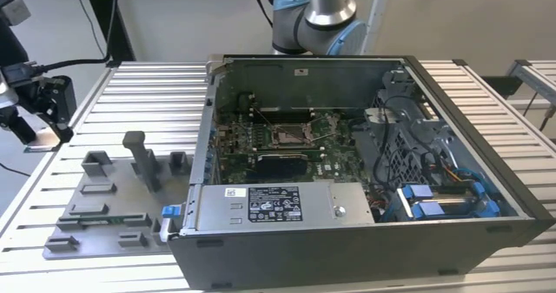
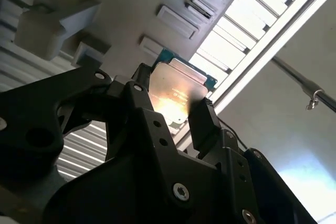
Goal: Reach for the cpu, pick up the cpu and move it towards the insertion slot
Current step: 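Pick up the cpu and move it towards the insertion slot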
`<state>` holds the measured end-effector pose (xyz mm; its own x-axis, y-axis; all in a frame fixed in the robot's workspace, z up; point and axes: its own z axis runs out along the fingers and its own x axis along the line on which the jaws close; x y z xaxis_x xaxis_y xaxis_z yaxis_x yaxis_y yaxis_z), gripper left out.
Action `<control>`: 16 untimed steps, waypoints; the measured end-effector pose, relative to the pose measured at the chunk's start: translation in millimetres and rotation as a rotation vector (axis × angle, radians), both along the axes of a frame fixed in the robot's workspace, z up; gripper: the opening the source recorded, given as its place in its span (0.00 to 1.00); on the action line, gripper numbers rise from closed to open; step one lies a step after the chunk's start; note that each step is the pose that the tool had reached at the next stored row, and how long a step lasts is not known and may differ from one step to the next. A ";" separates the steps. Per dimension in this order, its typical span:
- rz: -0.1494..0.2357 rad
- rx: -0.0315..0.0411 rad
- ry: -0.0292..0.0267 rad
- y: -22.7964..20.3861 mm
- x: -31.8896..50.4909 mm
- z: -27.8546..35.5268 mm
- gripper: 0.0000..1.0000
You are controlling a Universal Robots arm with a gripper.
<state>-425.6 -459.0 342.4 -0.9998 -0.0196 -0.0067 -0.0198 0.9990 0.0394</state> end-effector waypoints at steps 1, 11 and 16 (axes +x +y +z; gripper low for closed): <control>0.000 -0.0001 0.0000 0.0 0.0 2.4 0.00; 0.000 -0.0001 0.0000 0.0 0.0 21.7 0.00; 0.000 0.0000 0.0001 0.0 0.0 31.3 0.00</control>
